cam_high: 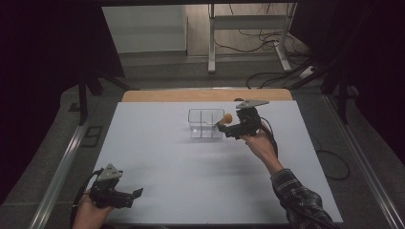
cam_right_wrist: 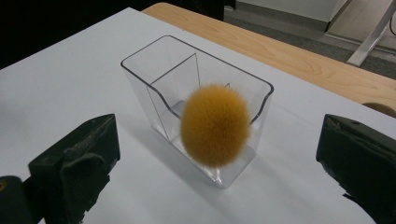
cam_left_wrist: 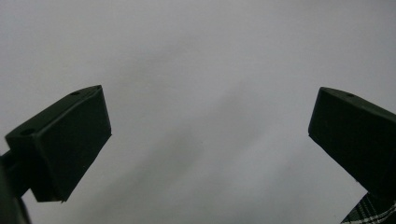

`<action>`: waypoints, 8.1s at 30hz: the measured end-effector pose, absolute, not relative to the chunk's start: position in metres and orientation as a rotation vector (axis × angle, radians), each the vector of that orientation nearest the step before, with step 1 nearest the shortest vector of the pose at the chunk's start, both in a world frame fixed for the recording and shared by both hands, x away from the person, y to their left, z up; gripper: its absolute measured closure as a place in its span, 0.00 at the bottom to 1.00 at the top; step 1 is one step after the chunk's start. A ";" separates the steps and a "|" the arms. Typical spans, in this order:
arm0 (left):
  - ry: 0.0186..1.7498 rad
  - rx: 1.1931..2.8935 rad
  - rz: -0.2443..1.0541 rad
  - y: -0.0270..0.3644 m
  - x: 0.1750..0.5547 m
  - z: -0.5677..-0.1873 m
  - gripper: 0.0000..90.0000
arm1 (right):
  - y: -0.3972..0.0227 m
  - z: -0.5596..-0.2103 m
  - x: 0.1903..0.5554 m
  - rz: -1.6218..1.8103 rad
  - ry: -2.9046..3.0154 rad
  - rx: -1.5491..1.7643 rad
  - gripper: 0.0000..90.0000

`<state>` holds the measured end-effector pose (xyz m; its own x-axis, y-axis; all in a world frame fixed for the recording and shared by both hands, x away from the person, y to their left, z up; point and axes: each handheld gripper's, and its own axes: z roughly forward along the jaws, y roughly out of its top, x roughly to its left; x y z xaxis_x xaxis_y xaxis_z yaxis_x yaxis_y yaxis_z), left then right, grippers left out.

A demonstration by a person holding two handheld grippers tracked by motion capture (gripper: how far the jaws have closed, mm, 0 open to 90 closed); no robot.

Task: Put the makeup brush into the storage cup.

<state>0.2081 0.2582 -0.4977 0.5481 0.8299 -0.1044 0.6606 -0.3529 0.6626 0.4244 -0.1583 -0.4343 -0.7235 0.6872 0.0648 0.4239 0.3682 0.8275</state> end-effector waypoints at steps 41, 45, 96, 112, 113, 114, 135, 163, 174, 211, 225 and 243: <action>1.192 2.131 0.338 0.257 0.208 -0.498 0.00 | -0.172 -0.453 0.399 1.154 2.457 0.945 0.00; 1.193 2.128 0.338 0.257 0.208 -0.498 0.00 | -0.173 -0.454 0.397 1.155 2.464 0.943 0.00; 1.186 2.130 0.335 0.257 0.207 -0.498 0.00 | -0.192 -0.468 0.359 1.043 2.529 0.893 0.00; 1.183 2.132 0.333 0.257 0.207 -0.498 0.00 | -0.204 -0.471 0.338 1.044 2.550 0.897 0.00; 1.183 2.132 0.333 0.257 0.207 -0.498 0.00 | -0.204 -0.470 0.337 1.040 2.554 0.891 0.00; 1.183 2.133 0.333 0.257 0.207 -0.498 0.00 | -0.205 -0.470 0.336 1.037 2.552 0.888 0.00; 1.183 2.133 0.332 0.257 0.208 -0.498 0.00 | -0.224 -0.467 0.321 1.067 2.538 0.926 0.00; 1.185 2.133 0.331 0.257 0.208 -0.498 0.00 | -0.243 -0.466 0.306 1.044 2.539 0.973 0.00; 1.186 2.133 0.330 0.257 0.208 -0.498 0.00 | -0.251 -0.465 0.300 1.029 2.530 0.994 0.00; 1.184 2.135 0.328 0.256 0.208 -0.498 0.00 | -0.281 -0.464 0.279 0.977 2.489 1.053 0.00; 1.183 2.134 0.327 0.256 0.208 -0.498 0.00 | -0.293 -0.464 0.271 0.980 2.472 1.087 0.00; 1.183 2.134 0.325 0.256 0.208 -0.498 0.00 | -0.304 -0.463 0.262 0.976 2.453 1.115 0.00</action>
